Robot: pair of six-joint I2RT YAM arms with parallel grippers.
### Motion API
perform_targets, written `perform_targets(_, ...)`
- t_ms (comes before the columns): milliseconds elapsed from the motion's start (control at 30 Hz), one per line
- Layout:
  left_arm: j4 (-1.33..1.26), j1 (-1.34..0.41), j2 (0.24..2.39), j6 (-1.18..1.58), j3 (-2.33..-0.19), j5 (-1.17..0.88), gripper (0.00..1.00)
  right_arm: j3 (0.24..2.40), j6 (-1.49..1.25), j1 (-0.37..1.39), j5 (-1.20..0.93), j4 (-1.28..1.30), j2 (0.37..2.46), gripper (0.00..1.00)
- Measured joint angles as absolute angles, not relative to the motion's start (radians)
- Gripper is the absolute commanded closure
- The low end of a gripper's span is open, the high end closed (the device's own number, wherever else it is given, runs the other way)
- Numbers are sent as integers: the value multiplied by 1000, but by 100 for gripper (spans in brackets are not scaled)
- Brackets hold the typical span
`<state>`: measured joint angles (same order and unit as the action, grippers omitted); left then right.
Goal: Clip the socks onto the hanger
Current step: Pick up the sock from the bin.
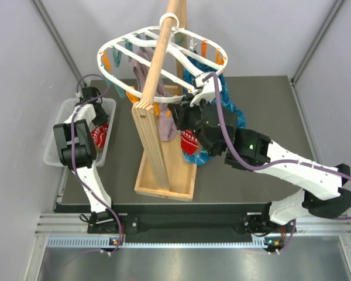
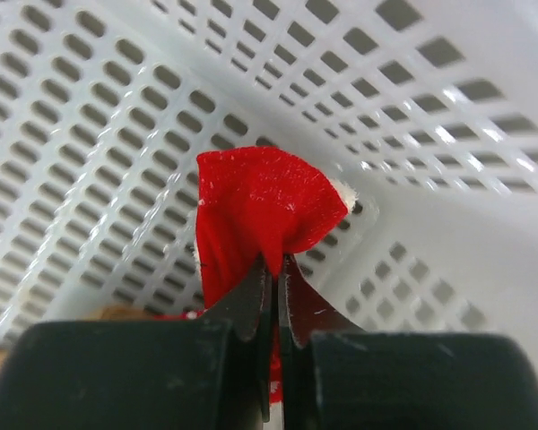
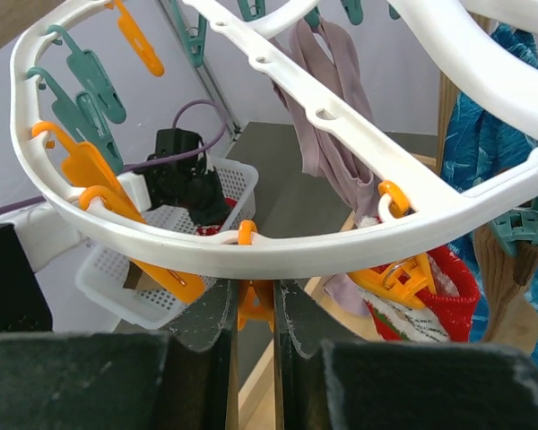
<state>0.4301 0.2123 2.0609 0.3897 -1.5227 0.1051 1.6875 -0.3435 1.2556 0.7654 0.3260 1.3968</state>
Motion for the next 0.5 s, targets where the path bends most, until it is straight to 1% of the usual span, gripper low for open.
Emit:
perform_targets(133,459,212,1978,394,-1515,107,100,1666,-337,1256,767,323,1379,100)
perform_targets(300,465,212,1726,405,-1465,86,100,1619,-332,1256,766,314,1349,100)
perform_targets(400,452,213,1558,405,-1436,24,100,1598,-320,1256,766,302,1328,100)
perform_targets(500,387,213,1388,411,-1352,-89,100,1578,-309,1256,766,296,1307,100)
